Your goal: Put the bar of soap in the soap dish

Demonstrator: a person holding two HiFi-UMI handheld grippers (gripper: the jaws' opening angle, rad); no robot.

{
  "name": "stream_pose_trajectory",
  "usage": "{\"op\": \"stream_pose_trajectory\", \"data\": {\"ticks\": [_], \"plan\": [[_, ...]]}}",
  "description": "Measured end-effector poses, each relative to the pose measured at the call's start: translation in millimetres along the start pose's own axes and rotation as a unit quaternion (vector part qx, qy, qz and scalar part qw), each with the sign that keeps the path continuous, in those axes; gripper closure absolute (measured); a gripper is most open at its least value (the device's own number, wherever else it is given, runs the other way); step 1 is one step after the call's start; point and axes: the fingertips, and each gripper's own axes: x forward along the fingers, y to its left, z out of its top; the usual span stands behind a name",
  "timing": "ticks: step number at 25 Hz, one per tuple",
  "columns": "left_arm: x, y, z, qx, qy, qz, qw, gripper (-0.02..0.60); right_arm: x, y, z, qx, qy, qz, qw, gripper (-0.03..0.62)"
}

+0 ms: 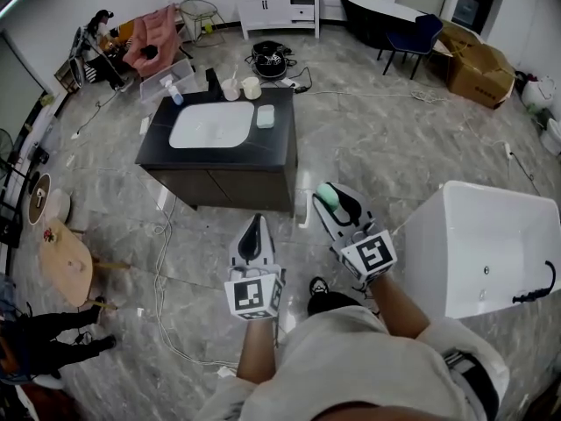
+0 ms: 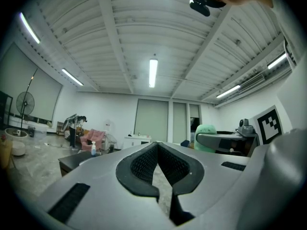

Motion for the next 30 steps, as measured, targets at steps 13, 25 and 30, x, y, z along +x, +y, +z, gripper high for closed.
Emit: {"op": "stream_pose_trajectory", "data": {"ticks": [13, 25, 30], "plan": [[88.1, 4.2, -21.5, -0.006, 0.026, 0.016, 0.9995, 0.565, 46.6, -77.9, -33.8, 0.031, 0.009, 0.011, 0.999, 0.462], [143.7, 42.7, -30.2, -0.006, 0.033, 0.029, 0.9990, 0.565, 115.2, -104.4, -53.4, 0.049, 0.008, 0.021, 0.999, 0.462], [180.5, 77.3, -25.4, -0.008, 0.027, 0.021, 0.9994, 0.564, 162.2, -109.6, -51.8, 0.039, 0.012, 0.021, 0.999, 0.462]]}}
